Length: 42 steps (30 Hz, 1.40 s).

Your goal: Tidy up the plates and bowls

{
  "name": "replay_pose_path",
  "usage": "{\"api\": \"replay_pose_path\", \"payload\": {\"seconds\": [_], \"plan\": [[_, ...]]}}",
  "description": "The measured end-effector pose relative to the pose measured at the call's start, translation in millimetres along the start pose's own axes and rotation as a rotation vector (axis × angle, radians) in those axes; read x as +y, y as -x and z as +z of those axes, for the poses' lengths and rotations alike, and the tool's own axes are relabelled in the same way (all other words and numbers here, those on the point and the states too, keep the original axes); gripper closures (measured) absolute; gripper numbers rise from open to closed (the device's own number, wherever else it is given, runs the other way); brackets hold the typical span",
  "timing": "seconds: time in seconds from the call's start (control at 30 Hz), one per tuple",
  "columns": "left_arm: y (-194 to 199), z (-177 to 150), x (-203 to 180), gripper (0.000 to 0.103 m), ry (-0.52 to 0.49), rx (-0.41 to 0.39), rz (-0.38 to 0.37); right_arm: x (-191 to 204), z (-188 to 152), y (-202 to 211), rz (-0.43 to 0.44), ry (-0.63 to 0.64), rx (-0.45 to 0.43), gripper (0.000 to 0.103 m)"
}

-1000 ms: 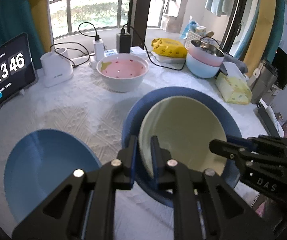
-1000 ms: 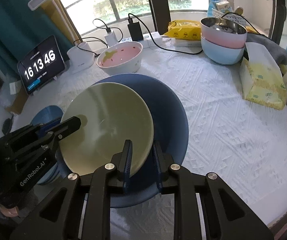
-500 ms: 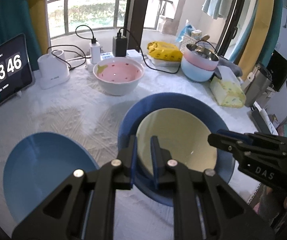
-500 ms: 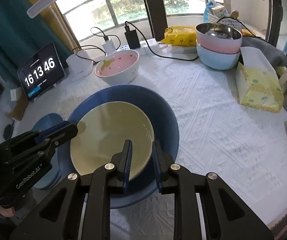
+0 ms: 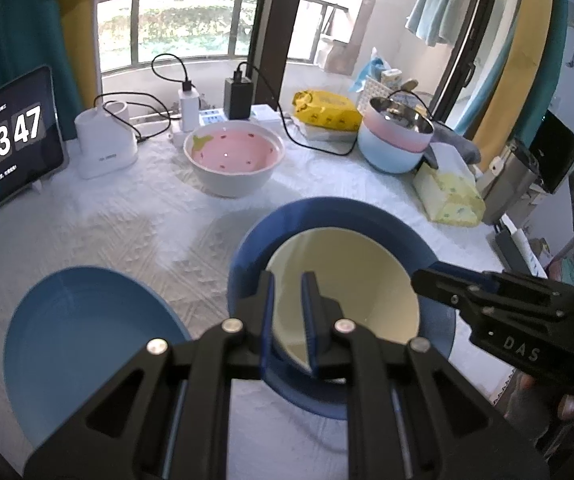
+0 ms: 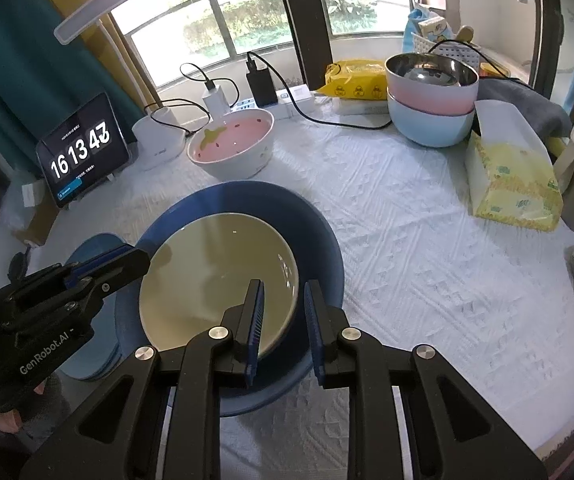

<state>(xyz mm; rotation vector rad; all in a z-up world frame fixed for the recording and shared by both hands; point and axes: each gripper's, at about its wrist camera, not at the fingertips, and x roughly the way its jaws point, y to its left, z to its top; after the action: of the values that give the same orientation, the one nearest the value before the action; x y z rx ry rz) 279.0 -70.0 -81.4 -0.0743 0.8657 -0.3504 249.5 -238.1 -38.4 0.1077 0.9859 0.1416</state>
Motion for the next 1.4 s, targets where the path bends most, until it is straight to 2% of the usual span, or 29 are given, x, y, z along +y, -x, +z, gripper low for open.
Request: {"api": "replay_pose_path", "payload": {"seconds": [0.13,0.73,1.1,1.23,1.4], "plan": [[2.2,3.4,0.3,0.088,0.006,-0.008,0.007,0.3,3.0,2.2,0.005,0.003,-0.011,0.075],[9.2,24.8,3.3,0.088,0.026,-0.054,0.011,-0.9,26.2,7.2,0.014,0.031,-0.053,0.075],[4.9,40.0,4.9,0.087,0.010,-0.060,0.043,-2.2,45.1,7.3,0.011,0.047,-0.085,0.074],[0.7,45.9,6.7,0.086,0.008,-0.057,0.049,-0.8,53.3,6.8,0.011,0.055,-0.100,0.064],[-5.5,55.1,9.8,0.083,0.006,-0.048,0.046,1.8,62.2,5.6,0.010,0.075,-0.109,0.064]]}}
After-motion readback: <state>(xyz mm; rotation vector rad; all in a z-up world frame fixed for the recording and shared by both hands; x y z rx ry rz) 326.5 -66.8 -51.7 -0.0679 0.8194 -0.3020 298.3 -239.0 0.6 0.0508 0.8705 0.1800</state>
